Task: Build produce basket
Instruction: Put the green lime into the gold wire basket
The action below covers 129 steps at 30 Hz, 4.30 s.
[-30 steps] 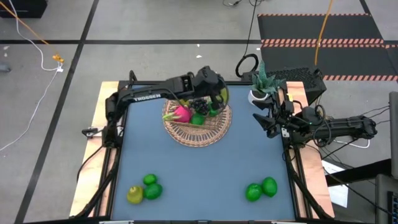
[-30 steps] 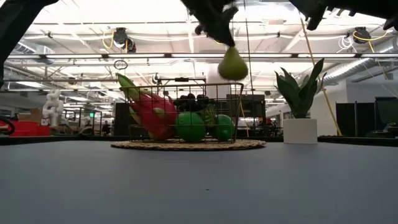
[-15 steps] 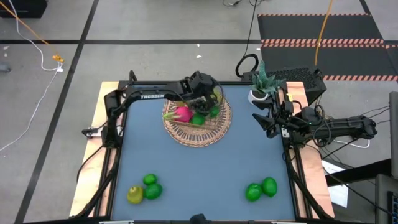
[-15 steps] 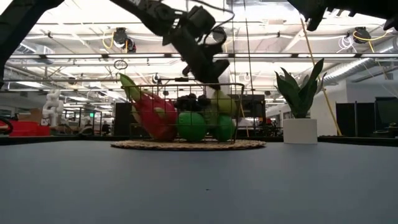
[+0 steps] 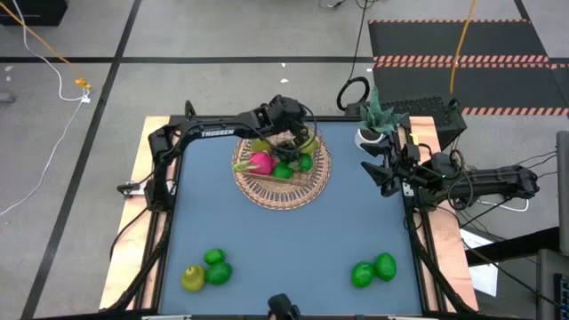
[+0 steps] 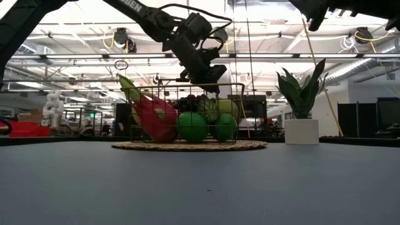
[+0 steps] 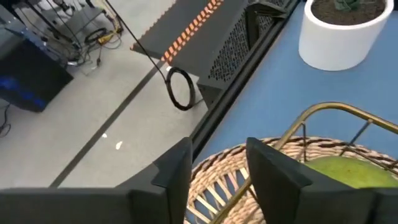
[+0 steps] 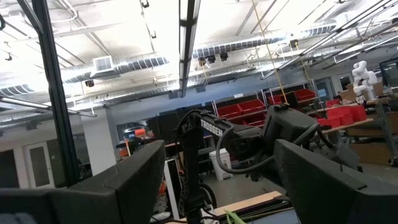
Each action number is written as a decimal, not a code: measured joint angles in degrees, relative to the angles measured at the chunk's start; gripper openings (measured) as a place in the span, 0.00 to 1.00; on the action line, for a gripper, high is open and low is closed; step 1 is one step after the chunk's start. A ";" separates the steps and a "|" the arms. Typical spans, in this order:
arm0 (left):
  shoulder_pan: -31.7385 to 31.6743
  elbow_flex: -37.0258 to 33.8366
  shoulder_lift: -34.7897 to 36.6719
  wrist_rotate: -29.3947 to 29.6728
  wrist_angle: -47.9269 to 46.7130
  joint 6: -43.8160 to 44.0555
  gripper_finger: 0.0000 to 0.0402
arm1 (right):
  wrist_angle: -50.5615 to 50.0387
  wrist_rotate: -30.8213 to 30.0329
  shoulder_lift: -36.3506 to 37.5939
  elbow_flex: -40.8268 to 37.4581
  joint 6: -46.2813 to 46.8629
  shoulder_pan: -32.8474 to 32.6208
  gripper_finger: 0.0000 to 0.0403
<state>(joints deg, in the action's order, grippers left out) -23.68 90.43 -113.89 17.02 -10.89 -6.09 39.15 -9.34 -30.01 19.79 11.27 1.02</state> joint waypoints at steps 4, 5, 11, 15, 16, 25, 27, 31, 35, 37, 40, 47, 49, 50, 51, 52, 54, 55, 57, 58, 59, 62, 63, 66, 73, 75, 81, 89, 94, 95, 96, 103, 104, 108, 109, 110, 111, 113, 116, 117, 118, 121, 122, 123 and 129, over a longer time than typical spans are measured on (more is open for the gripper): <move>0.35 -0.02 2.40 -0.09 -1.32 -0.84 0.44 | 0.00 0.00 -0.01 0.00 -0.09 0.00 0.74; 0.85 -0.01 3.46 -0.68 -1.60 -0.87 0.44 | -0.02 0.00 -0.01 0.00 -0.15 0.00 0.74; 7.88 0.15 8.48 -13.39 -1.91 -1.36 0.44 | 0.01 -0.32 -0.01 0.00 -0.37 0.04 0.74; 15.77 0.15 8.09 -15.59 -0.64 -2.89 0.43 | 0.18 -1.57 -0.08 0.00 -0.05 0.04 0.74; 17.74 0.15 7.29 -15.56 0.77 -3.07 0.43 | 0.46 -1.54 -0.19 0.00 -0.01 0.04 0.74; 30.69 0.17 -6.17 -15.52 27.60 5.21 0.60 | 0.90 -1.17 -0.29 0.00 0.65 0.02 0.74; 32.27 0.69 -10.23 -15.54 31.10 5.63 0.66 | 0.90 -1.18 -0.29 0.00 0.46 0.02 0.74; 33.44 6.07 -17.09 -16.72 31.10 5.86 0.80 | 0.86 -1.19 -0.29 0.00 0.05 0.02 0.74; 33.90 14.48 -24.03 -20.56 28.72 8.20 0.91 | 0.90 -1.29 -0.56 0.00 0.04 0.02 0.74; 34.33 19.45 -27.86 -21.35 26.55 8.95 0.95 | 0.91 -1.40 -0.77 0.00 0.04 0.02 0.74; 35.22 28.23 -33.02 -21.42 22.90 8.99 0.99 | 0.88 -2.36 -0.82 0.00 0.03 0.02 0.74; 37.44 40.14 -40.26 -23.45 15.31 7.45 0.98 | 0.39 -2.80 -0.80 0.00 0.02 0.02 0.74; 37.59 40.35 -40.52 -24.96 16.03 8.74 0.98 | -0.52 -2.80 -0.80 0.00 0.25 0.02 0.74; 37.63 40.43 -40.48 -25.08 16.88 9.71 0.98 | -1.03 -2.80 -0.81 0.00 0.88 0.02 0.74; 37.72 40.53 -40.38 -25.06 17.36 10.50 0.98 | -1.43 -2.77 -0.82 0.00 1.64 0.02 0.74; 37.75 40.59 -40.27 -24.89 17.57 11.16 0.98 | -1.79 -2.70 -0.82 0.00 2.32 0.02 0.74; 37.95 40.61 -40.25 -23.15 17.85 12.43 0.98 | -2.42 -2.64 -0.80 0.00 2.98 0.02 0.74; 38.10 40.61 -40.28 -21.96 17.65 12.86 0.98 | -2.66 -2.64 -0.80 0.00 3.04 0.02 0.74; 38.52 40.57 -40.30 -19.80 17.48 13.54 0.98 | -3.08 -2.64 -0.82 0.00 3.06 0.02 0.74; 38.69 40.57 -40.30 -18.92 17.80 14.10 0.98 | -3.29 -2.64 -0.82 0.00 3.06 0.02 0.74; 38.84 40.57 -40.30 -18.11 18.11 14.51 0.98 | -3.50 -2.62 -0.81 0.00 3.06 0.02 0.74; 39.27 40.57 -40.30 -16.45 18.09 15.48 0.98 | -3.96 -2.40 -0.80 0.00 3.04 0.02 0.74; 39.37 40.55 -40.30 -15.86 17.93 15.79 0.98 | -4.29 -2.24 -0.82 0.00 3.04 0.02 0.74; 39.82 40.54 -40.30 -15.04 18.08 17.04 0.98 | -5.98 -0.99 -0.81 0.00 3.05 0.02 0.74; 42.60 40.54 -40.30 -11.88 17.73 16.44 0.98 | -1.87 11.20 -0.82 -0.02 3.30 -2.62 0.74; 43.68 40.54 -40.30 -9.43 17.06 16.33 0.98 | -0.92 12.93 -1.16 -0.02 2.74 -5.82 0.74; 45.52 40.46 -42.05 -3.36 17.35 17.28 0.98 | 3.42 4.33 -5.96 0.00 -3.72 -17.16 0.74; 45.43 40.44 -44.66 -1.60 19.16 21.88 0.98 | 12.63 -2.88 -12.53 0.02 -6.78 -24.35 0.74; 45.57 40.59 -45.89 -3.50 20.50 21.59 0.98 | 13.18 -4.39 -12.94 0.02 -7.23 -25.94 0.74; 45.48 40.59 -45.91 -3.65 20.41 21.64 0.97 | 13.14 -4.37 -12.91 0.02 -7.22 -26.19 0.74; 45.33 40.59 -46.14 -3.75 20.77 21.66 0.95 | 13.05 -4.37 -12.86 0.02 -7.15 -26.55 0.74; 43.80 40.59 -46.31 -5.00 21.61 21.32 0.78 | 12.54 -4.45 -12.88 0.02 -7.45 -28.51 0.74; 43.60 40.59 -46.29 -5.05 21.61 21.29 0.78 | 12.42 -4.47 -12.88 0.02 -7.45 -28.88 0.74; 43.41 40.52 -44.59 -4.74 16.83 16.71 0.78 | 10.75 -4.45 -12.85 0.02 -6.90 -30.15 0.74; 43.43 40.50 -43.66 -3.62 13.91 14.79 0.78 | 10.40 -4.44 -12.88 0.02 -6.76 -30.47 0.74; 43.69 40.50 -42.55 -1.13 10.33 13.31 0.78 | 10.17 -4.44 -12.88 0.00 -6.57 -30.81 0.74; 44.02 40.46 -41.32 1.95 6.61 12.12 0.79 | 10.17 -4.44 -12.88 -0.02 -6.56 -31.13 0.74; 44.73 40.42 -39.37 9.33 -0.01 9.54 0.79 | 10.30 -4.42 -12.84 0.00 -6.62 -31.67 0.74; 45.60 40.28 -35.68 16.89 -8.52 7.17 0.78 | 10.32 -4.45 -12.60 -0.02 -7.44 -32.43 0.74; 45.71 40.28 -34.20 18.17 -10.54 7.17 0.78 | 10.34 -4.45 -12.42 -0.02 -7.53 -32.54 0.74; 45.72 40.30 -32.77 19.26 -13.38 7.42 0.78 | 10.34 -4.44 -12.27 -0.02 -7.61 -32.66 0.74; 45.13 40.48 -29.59 22.80 -19.27 9.08 0.78 | 10.32 -4.43 -11.68 -0.02 -7.65 -32.70 0.74; 44.97 40.47 -28.65 24.88 -22.25 9.52 0.78 | 10.36 -4.41 -11.56 -0.02 -7.65 -32.70 0.74; 44.75 40.44 -27.78 26.88 -24.96 9.68 0.79 | 10.41 -4.43 -11.49 -0.02 -7.65 -32.70 0.74; 43.02 40.44 -19.96 41.30 -43.76 16.47 0.78 | 10.34 -4.41 -11.10 -0.02 -7.62 -32.70 0.74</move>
<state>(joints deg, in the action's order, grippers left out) 19.34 130.87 -133.85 58.32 -54.65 10.38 49.49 -13.75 -41.11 19.77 3.65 -31.68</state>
